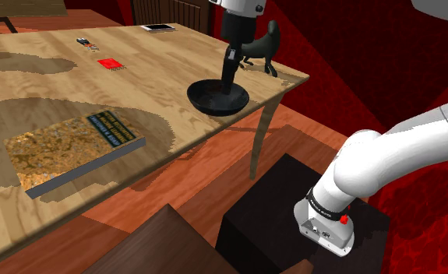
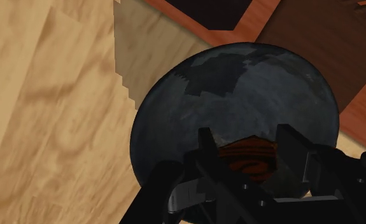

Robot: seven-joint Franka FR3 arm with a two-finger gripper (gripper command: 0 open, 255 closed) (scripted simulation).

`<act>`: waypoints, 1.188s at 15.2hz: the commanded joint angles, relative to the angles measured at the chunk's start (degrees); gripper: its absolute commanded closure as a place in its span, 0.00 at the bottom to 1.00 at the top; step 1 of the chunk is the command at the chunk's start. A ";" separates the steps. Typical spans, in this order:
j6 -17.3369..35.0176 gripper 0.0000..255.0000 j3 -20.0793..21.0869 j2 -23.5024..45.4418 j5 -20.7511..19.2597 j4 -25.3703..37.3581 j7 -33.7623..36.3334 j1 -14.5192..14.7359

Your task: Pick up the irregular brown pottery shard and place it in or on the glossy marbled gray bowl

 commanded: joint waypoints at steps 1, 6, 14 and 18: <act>1.44 1.00 0.00 -0.48 0.15 -1.91 -0.23 0.08; 2.43 1.00 0.09 -0.69 0.26 -3.10 -0.31 0.14; 2.42 0.00 0.09 -0.68 0.26 -3.09 -0.31 0.14; -1.31 0.00 -0.27 0.02 -0.13 1.33 -0.09 -0.09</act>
